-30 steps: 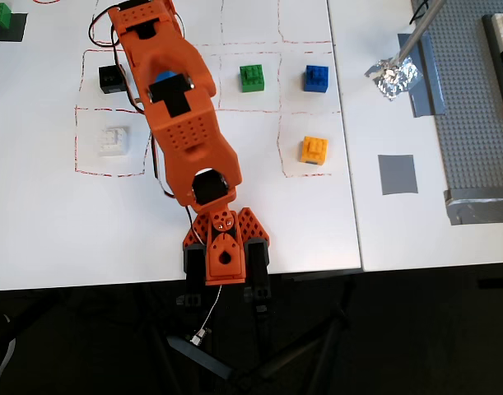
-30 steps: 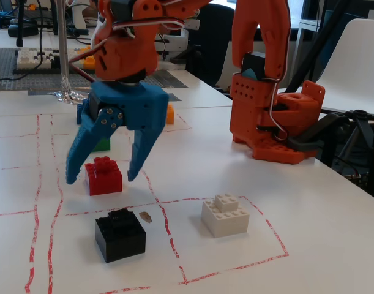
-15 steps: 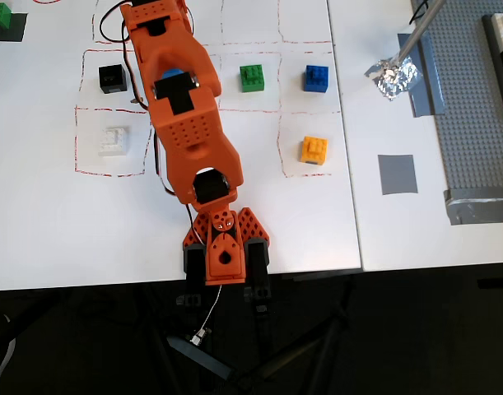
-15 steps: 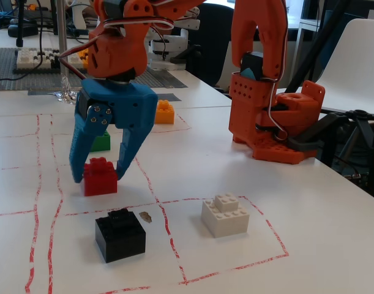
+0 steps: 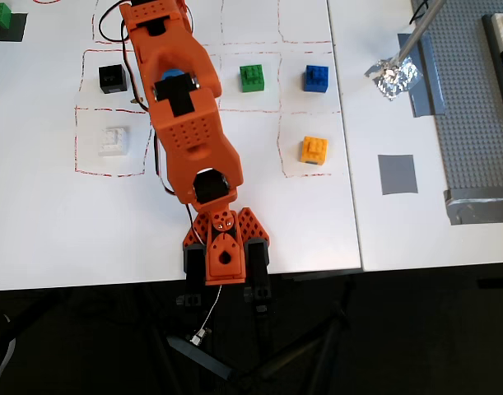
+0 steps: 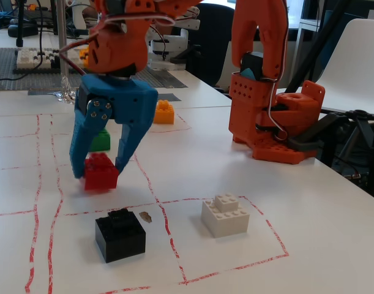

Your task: Grab the block and put it in the grey marker

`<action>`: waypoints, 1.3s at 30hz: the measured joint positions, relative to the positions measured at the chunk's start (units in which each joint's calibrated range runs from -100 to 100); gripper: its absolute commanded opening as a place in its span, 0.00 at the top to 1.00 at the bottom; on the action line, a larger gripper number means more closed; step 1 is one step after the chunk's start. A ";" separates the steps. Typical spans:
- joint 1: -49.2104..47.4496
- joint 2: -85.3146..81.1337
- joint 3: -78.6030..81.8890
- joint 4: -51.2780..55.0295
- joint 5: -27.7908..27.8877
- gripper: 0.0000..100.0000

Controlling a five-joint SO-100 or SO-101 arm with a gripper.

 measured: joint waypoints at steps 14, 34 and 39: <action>2.29 -22.52 -5.95 25.24 3.08 1.00; 61.12 -45.12 15.33 33.44 31.45 1.00; 75.07 -43.49 16.05 26.29 36.43 1.00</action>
